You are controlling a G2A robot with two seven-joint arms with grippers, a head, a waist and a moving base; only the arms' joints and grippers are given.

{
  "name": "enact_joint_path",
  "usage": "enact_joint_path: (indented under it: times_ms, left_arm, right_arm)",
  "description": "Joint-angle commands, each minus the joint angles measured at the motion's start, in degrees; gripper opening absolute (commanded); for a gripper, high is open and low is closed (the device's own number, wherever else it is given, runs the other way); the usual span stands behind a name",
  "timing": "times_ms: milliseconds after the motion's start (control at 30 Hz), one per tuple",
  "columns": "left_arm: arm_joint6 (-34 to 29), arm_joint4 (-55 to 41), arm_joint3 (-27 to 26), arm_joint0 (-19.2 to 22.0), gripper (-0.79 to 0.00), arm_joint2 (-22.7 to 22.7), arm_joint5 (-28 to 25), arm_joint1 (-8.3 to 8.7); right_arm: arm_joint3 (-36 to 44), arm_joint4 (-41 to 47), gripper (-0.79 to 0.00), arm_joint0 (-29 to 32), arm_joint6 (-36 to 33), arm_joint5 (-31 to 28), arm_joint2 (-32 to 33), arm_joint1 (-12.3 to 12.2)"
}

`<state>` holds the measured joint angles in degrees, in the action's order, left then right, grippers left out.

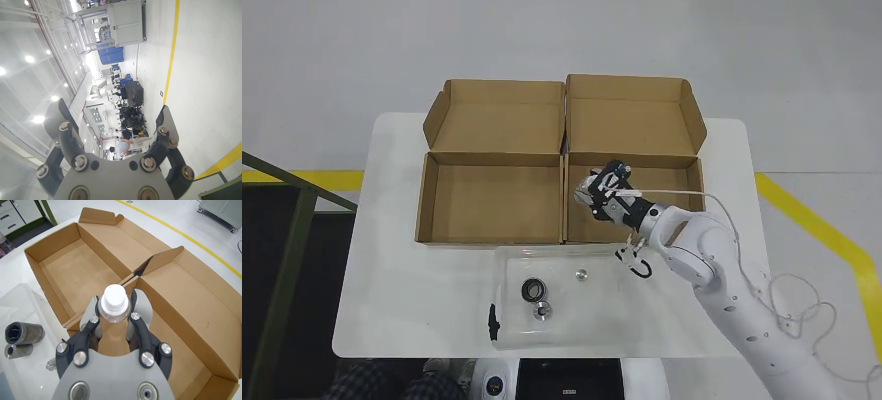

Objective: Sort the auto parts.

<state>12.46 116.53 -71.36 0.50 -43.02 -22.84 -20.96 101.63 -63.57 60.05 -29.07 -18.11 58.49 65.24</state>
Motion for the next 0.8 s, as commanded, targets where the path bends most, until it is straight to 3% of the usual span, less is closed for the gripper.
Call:
enact_joint_path:
  times_ms: [0, 500, 633, 767]
  left_arm:
    - [0.0, 0.0, 0.0, 0.0, 0.000, 0.0, 0.0, 0.00]
    - [0.0, 0.0, 0.0, 0.0, 0.000, 0.0, 0.0, 0.00]
    - [0.0, 0.0, 0.0, 0.0, 0.000, 0.0, 0.0, 0.00]
    - [0.0, 0.0, 0.0, 0.0, 0.000, 0.0, 0.0, 0.00]
  right_arm:
    - [-1.2, 0.2, -0.785, -0.7, 0.1, 0.3, -0.7, 0.3]
    - [-7.6, -0.9, -0.785, -3.1, -0.5, 1.3, -3.1, 1.5]
    - [-8.6, -1.3, -0.628, -3.4, -0.7, 1.6, -3.6, 1.8]
    - [-9.2, -1.2, -0.551, -3.5, -0.6, 1.5, -3.6, 2.0]
